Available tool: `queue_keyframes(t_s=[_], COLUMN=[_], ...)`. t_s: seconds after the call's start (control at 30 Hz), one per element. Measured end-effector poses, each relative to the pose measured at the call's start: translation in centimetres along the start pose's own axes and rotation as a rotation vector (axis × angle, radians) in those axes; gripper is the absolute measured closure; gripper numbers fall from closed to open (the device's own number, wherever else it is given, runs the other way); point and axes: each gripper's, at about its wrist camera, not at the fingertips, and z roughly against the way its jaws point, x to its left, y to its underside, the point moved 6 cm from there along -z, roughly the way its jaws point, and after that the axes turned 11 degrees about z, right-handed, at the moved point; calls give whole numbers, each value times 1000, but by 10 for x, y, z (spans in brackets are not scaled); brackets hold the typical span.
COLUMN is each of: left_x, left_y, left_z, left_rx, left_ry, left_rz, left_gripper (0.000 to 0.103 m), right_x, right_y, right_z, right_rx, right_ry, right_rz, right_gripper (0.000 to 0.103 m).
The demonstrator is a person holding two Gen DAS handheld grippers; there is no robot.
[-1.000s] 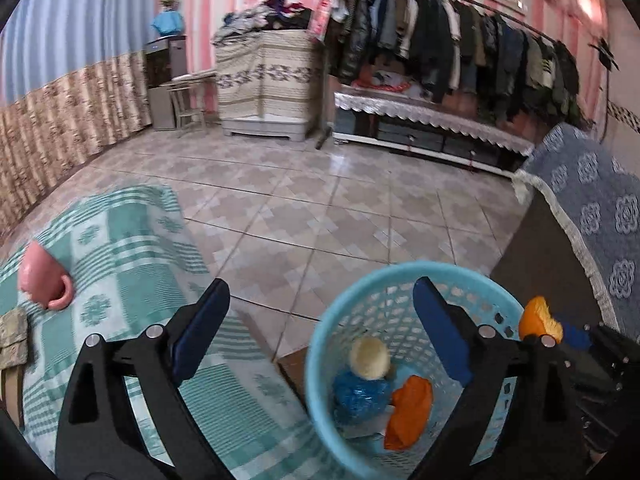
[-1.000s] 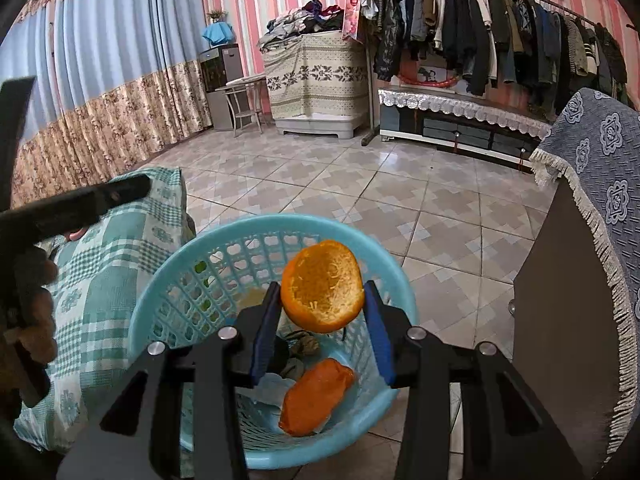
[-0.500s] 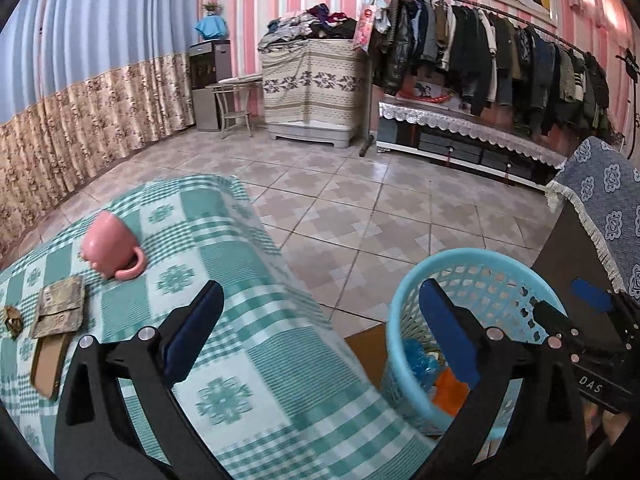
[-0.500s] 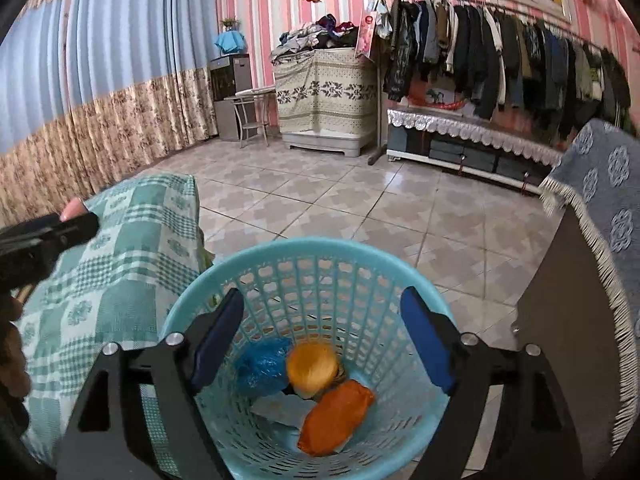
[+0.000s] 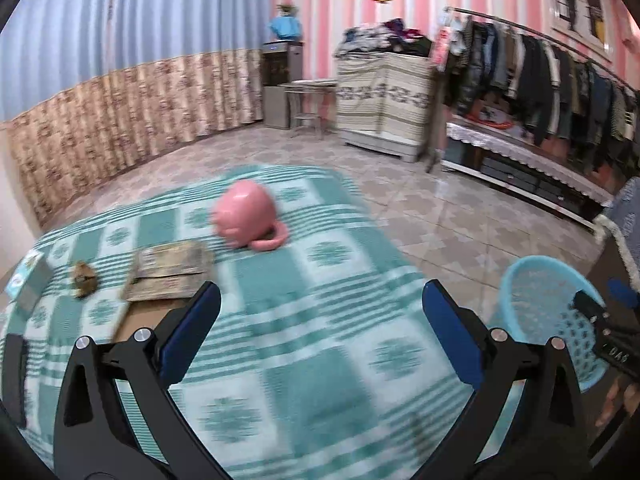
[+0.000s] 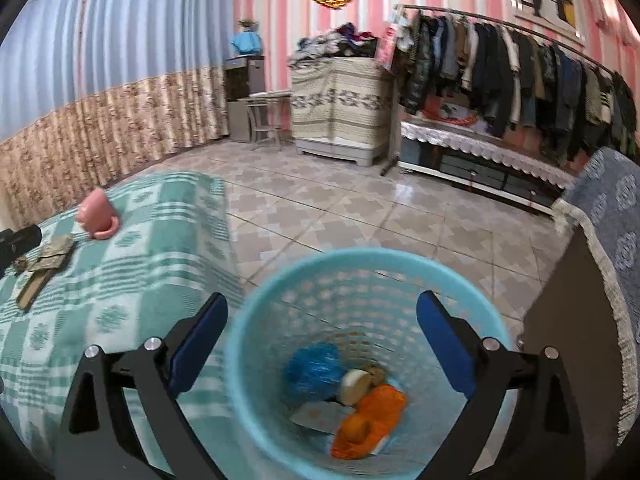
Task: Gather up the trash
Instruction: 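Move both grippers back over the bedspread toward the remaining items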
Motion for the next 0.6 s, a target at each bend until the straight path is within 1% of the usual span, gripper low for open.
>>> queue_keyframes(t_s=[0.07, 0.1, 0.13, 0.23, 0.37, 0.53, 0.6], left_x=[27, 38, 57, 103, 165, 228, 253], left_y=[-2, -2, -3, -4, -3, -1, -1], left_z=[0, 1, 1, -2, -11, -25, -36], left_rx=[-8, -11, -11, 1, 16, 22, 35], left_ry=[-50, -68, -97, -158, -248, -339, -374], left_rz=[0, 3, 13, 55, 112, 167, 194], left_gripper=[6, 6, 6, 6, 6, 6, 6], right_x=[21, 37, 46, 88, 136, 183, 198], right_y=[-6, -11, -13, -23, -32, -38, -39], right_z=[-3, -6, -8, -15, -23, -33, -37], right_rx=[-3, -1, 0, 2, 9, 17, 22], right_ry=[-31, -58, -70, -126, -196, -262, -270], right_rz=[12, 25, 33, 76, 112, 157, 187], right_gripper=[9, 9, 9, 9, 9, 9, 9])
